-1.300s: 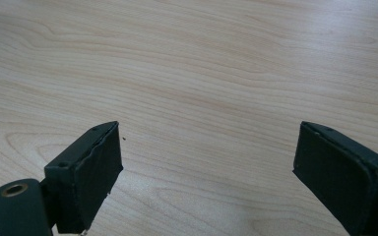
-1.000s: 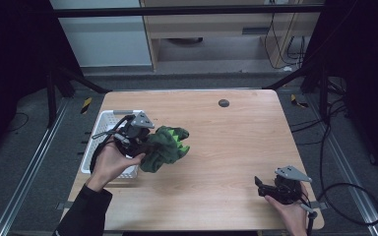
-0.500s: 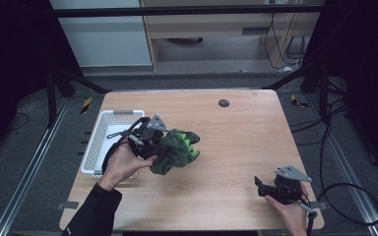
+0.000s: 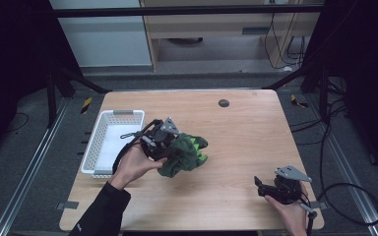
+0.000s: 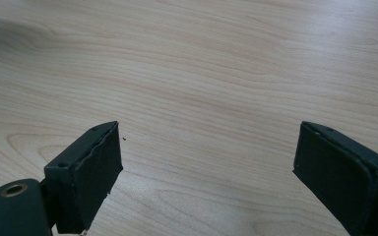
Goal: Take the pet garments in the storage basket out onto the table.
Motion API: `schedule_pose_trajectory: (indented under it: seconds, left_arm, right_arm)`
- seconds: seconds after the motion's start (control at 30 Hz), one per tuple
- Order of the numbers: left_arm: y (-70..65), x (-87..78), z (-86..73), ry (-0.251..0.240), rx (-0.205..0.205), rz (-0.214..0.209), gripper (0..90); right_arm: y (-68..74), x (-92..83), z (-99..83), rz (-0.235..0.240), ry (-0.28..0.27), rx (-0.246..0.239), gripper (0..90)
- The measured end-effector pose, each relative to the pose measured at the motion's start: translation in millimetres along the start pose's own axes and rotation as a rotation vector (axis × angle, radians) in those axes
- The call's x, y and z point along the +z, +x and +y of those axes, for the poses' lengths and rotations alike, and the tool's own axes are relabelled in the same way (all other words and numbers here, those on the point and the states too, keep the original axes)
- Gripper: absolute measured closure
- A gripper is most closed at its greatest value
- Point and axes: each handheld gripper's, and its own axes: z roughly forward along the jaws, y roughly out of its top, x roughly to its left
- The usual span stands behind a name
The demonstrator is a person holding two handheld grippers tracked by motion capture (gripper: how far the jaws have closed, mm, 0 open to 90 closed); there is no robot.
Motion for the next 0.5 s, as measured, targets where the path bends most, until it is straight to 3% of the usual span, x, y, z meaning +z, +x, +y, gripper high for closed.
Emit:
schedule_pose_trajectory:
  seconds: [0.5]
  left_arm:
    - [-8.2,30.1,4.3,0.044,0.033,-0.035,76.8]
  right_arm:
    - [0.4,0.4,0.1,0.004,0.0,-0.004,10.8]
